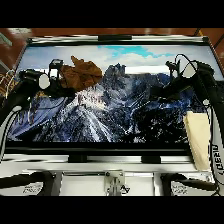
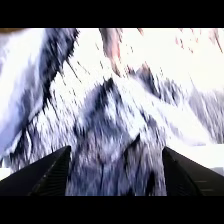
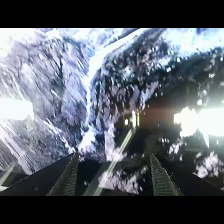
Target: Fold the shirts.
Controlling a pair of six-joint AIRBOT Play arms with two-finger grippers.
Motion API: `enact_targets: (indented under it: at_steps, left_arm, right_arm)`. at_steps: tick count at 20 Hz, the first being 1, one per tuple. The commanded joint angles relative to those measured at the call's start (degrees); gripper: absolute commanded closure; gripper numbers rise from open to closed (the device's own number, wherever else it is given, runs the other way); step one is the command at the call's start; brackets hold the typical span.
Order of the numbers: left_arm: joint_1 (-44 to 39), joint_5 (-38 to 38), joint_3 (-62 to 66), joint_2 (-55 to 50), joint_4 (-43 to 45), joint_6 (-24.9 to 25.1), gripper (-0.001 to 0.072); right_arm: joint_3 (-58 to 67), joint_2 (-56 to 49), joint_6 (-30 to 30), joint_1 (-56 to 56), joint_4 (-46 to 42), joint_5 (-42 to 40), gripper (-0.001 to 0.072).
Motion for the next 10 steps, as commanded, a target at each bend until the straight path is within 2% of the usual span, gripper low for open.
enact_targets:
  at_steps: [1, 3, 5, 10]
  left_arm:
    - [4.8, 7.6, 9.9, -12.3, -4.3, 6.0, -0.0013]
    - [5.6, 8.3, 16.7, -19.6, -4.2, 7.3, -0.0013]
    - [5.4, 9.0, 21.0, -24.9, -4.2, 10.9, -0.0013]
    - [5.2, 15.3, 23.3, -30.9, -4.5, 11.4, -0.0013]
  right_arm:
    - [0.0, 0.0, 0.0, 0.0, 1.4, -1.4, 0.0149]
    - [0.0, 0.0, 0.0, 0.0, 1.7, -1.2, 0.0149]
    - [0.0, 0.0, 0.0, 0.0, 2.7, -1.2, 0.015]
    - [0.0, 0.0, 0.0, 0.0, 4.3, -1.2, 0.0149]
